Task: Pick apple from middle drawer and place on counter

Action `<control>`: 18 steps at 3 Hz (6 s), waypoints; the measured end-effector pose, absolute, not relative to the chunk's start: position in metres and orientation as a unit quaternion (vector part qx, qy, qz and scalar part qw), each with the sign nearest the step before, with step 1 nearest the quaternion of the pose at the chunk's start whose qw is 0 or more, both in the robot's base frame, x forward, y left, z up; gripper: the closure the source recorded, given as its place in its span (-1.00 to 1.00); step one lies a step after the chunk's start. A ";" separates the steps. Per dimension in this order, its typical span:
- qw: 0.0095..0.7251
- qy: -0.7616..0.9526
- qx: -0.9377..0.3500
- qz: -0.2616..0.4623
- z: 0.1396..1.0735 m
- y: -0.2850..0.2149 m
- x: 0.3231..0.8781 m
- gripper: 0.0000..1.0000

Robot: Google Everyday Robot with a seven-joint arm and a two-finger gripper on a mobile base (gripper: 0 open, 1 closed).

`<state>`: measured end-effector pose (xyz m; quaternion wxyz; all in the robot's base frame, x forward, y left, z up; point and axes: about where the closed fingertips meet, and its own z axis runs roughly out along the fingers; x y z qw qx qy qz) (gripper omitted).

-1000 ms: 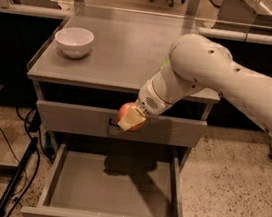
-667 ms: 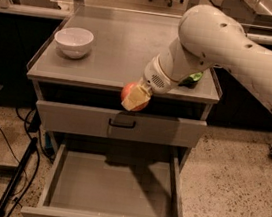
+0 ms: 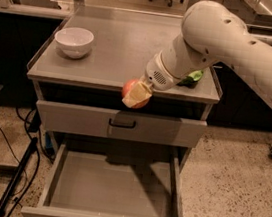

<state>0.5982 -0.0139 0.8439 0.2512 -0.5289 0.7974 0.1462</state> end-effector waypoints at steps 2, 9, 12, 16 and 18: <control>0.253 0.804 -0.524 0.127 0.876 -0.028 0.644 1.00; 0.230 0.788 -0.533 0.207 0.874 0.007 0.752 1.00; 0.196 0.779 -0.553 0.223 0.848 0.030 0.759 1.00; 0.195 0.779 -0.552 0.225 0.848 0.030 0.759 -0.63; 0.195 0.779 -0.552 0.225 0.848 0.030 0.759 -1.00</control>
Offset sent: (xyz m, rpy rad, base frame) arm 0.0634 -0.0202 0.0467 -0.0558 -0.0276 -0.0475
